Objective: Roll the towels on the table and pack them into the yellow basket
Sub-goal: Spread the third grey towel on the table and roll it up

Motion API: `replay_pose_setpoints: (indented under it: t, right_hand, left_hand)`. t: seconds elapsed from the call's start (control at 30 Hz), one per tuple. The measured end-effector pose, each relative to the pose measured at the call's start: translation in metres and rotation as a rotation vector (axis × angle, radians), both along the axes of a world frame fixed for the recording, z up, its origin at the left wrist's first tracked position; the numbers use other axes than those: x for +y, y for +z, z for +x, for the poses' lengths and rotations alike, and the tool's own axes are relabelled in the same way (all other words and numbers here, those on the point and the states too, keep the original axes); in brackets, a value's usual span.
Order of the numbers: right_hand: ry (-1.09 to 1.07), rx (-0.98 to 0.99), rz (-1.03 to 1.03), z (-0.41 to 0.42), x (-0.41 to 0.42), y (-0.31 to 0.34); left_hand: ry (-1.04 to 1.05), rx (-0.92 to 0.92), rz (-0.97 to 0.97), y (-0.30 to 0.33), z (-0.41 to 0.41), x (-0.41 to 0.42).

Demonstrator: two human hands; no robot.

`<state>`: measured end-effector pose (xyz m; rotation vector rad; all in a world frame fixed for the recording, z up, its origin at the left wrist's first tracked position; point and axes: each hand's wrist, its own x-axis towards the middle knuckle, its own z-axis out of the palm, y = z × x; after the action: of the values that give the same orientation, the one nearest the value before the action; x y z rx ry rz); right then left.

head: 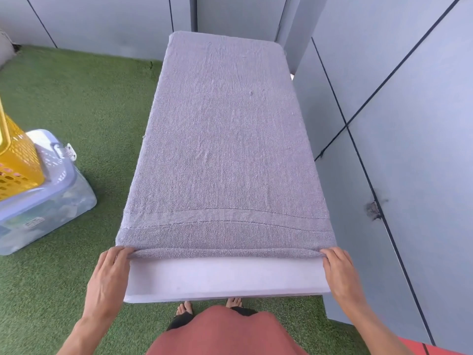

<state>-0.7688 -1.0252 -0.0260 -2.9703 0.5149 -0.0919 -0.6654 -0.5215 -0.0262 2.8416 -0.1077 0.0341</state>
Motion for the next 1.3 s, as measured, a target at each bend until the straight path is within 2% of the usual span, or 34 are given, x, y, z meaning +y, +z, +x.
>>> replay_pose_setpoints:
  t: [0.07, 0.13, 0.27, 0.37, 0.43, 0.47, 0.53, 0.63, 0.73, 0.83, 0.93, 1.07, 1.2, 1.3]
  right_hand:
    - [0.015, 0.032, 0.03, 0.0, -0.004, 0.001]
    - [0.039, 0.068, 0.057, -0.003, -0.013, 0.003]
    - [0.06, 0.259, 0.286, 0.002, -0.032, 0.024]
    - [0.034, 0.452, 0.461, 0.03, -0.042, 0.04]
    - [-0.003, 0.499, 0.486, 0.045, -0.043, 0.043]
    - [-0.031, 0.489, 0.49, 0.049, -0.042, 0.043]
    - [-0.07, 0.369, 0.471, 0.047, -0.04, 0.04]
    - [-0.047, 0.176, 0.273, 0.028, -0.032, 0.028]
    - [-0.002, 0.055, 0.13, 0.003, -0.011, 0.015]
    - [-0.006, 0.037, 0.157, -0.009, -0.004, 0.002]
    - [-0.034, 0.026, 0.176, -0.003, -0.004, -0.002]
    - [0.0, -0.018, 0.008, 0.003, -0.001, -0.005]
    - [-0.056, 0.002, -0.116, -0.01, 0.0, 0.002]
    - [-0.044, -0.019, -0.086, -0.005, 0.003, 0.0]
  left_hand:
    - [-0.043, -0.001, -0.074, 0.004, 0.001, 0.0]
    - [-0.098, 0.001, -0.046, -0.002, 0.002, 0.011]
    - [-0.183, 0.198, -0.035, 0.0, 0.015, 0.033]
    - [-0.055, 0.474, -0.169, 0.012, 0.046, 0.028]
    - [0.013, 0.524, -0.26, 0.015, 0.062, 0.025]
    - [0.038, 0.521, -0.286, 0.018, 0.066, 0.025]
    - [0.013, 0.401, -0.197, 0.019, 0.063, 0.023]
    - [-0.104, 0.128, -0.008, 0.014, 0.039, 0.018]
    - [-0.146, 0.02, 0.013, 0.004, 0.008, 0.007]
    - [-0.158, 0.007, 0.07, -0.006, -0.003, 0.002]
    - [-0.159, 0.072, 0.099, -0.015, 0.01, 0.005]
    - [-0.096, 0.1, 0.025, -0.017, 0.019, 0.001]
    - [-0.058, 0.108, -0.022, -0.013, 0.009, 0.005]
    - [-0.069, 0.093, -0.014, -0.013, 0.01, 0.006]
